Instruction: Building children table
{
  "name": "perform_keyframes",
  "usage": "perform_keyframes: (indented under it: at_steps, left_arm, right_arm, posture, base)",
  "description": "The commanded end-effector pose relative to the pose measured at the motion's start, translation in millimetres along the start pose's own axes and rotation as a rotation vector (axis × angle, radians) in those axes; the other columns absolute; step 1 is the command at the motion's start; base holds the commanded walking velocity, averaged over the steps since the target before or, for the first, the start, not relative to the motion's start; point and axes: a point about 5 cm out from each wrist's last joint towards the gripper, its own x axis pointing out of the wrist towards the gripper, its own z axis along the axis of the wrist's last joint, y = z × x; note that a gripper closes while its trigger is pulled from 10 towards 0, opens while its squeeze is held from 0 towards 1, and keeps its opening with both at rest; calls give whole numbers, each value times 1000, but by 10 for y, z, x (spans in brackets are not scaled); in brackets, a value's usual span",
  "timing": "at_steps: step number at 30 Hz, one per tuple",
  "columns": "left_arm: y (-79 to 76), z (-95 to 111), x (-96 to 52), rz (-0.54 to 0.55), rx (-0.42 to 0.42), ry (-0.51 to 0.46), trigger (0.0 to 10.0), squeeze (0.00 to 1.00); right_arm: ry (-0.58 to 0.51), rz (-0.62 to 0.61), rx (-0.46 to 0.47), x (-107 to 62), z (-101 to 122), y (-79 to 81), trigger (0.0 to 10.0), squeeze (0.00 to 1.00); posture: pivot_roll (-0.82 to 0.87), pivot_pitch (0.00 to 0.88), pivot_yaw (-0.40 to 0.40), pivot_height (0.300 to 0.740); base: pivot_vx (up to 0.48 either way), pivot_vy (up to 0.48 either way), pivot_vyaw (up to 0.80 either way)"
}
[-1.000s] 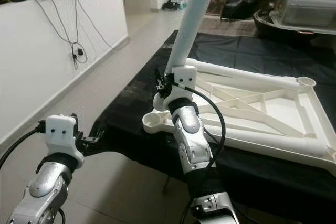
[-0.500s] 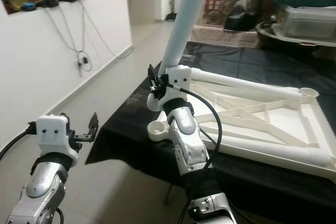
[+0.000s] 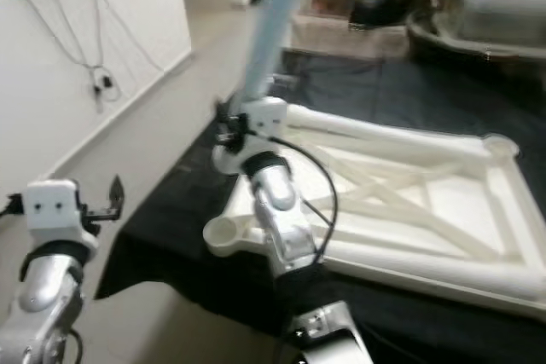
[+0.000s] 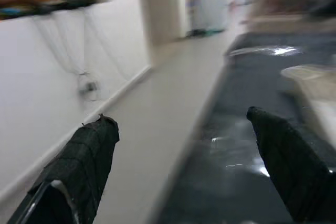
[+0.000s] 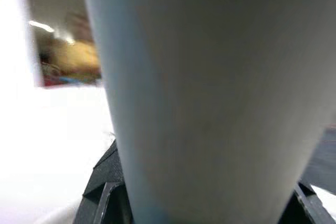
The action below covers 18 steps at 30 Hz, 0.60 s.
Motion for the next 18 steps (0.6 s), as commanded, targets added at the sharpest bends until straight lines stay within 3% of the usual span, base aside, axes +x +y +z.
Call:
perform_keyframes:
  at_steps: [1,9,11,13,18]
  left_arm:
    - [162,-58,-20,58,46,26,10000,0]
    - [110,-48,-33,29,39,22,10000,0]
    - [27,-55,-72,-31,13,26,10000,0]
    - [27,-55,-72,-31,13,26,10000,0]
    - [-144,-75,-201,-148,-19,39,10000,0]
  right_arm:
    - [-34,51,27,53,63,183,10000,0]
    - [-48,82,67,108,115,153,10000,0]
    - [-29,160,113,193,134,132,10000,0]
    - [-29,160,113,193,134,132,10000,0]
    - [51,359,171,383,120,53,10000,0]
  posture:
    - [12,0,1,740]
    - [15,0,-1,740]
    - [16,0,-1,740]
    - [16,0,-1,740]
    - [33,0,-3,740]
  base:
    - [0,0,0]
    - [0,0,0]
    - [0,0,0]
    - [0,0,0]
    - [0,0,0]
